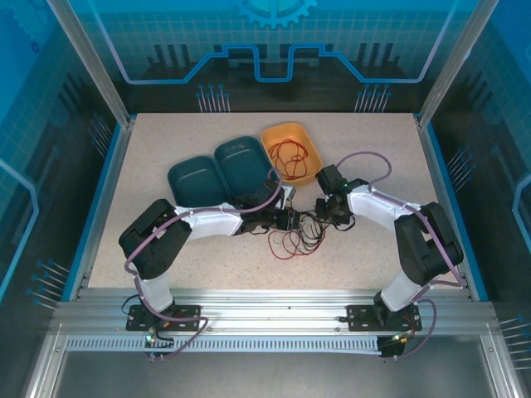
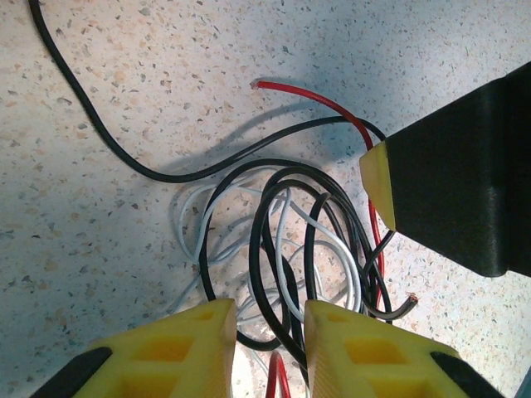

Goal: Untangle the cables

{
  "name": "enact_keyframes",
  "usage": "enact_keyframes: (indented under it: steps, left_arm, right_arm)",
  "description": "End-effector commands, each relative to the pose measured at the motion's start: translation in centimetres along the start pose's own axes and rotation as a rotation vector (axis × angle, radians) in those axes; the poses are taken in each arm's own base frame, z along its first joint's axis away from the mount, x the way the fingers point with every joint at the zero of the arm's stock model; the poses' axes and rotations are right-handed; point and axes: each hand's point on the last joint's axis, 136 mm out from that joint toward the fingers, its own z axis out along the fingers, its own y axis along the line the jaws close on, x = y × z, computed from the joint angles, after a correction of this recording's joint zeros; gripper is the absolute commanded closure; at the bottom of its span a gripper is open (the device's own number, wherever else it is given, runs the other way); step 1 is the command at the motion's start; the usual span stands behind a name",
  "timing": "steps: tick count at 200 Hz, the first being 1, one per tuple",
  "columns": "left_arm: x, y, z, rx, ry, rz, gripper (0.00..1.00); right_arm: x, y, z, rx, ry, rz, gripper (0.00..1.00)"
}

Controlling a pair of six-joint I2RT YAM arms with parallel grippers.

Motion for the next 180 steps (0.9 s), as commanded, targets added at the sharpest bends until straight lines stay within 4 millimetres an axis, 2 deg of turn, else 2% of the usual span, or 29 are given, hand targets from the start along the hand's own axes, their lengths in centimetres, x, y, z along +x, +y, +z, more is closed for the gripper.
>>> enact_keyframes:
  steps: [1, 51, 67, 84, 105, 124, 180]
  left_arm:
    - [0.8, -0.4, 0.3, 0.019, 0.021, -0.001, 0.71]
    - [1.1, -0.5, 0.3, 0.028, 0.029, 0.016, 0.71]
    - [1.3, -0.4, 0.3, 0.028, 0.032, 0.019, 0.71]
    - [1.4, -0.4, 0.3, 0.028, 0.035, 0.023, 0.72]
    - [1.5, -0.3, 0.2, 0.021, 0.038, 0.029, 0.72]
    - [1.5, -0.2, 0.2, 0.016, 0.037, 0.033, 0.72]
    - [1.6, -0.1, 0.5, 0.012, 0.045, 0.032, 0.75]
  right_arm:
    - [-0.2, -0.6, 0.6, 0.019, 0.001, 0.020, 0.75]
    - [-0.3, -0.4, 1.8, 0.020, 0.022, 0.011, 0.80]
    - [-0.4, -0.3, 1.8, 0.022, 0.023, 0.003, 0.86]
    - [-0.9, -0.2, 0.9, 0.023, 0.005, -0.005, 0.95]
    - [-1.6, -0.1, -1.3, 0.014, -0.051, -0.014, 1.00]
    - [-2.1, -0.2, -3.8, 0.005, -0.111, -0.018, 1.00]
    - [-3.1, -1.0, -13.0, -0.063, -0.327, -0.015, 1.00]
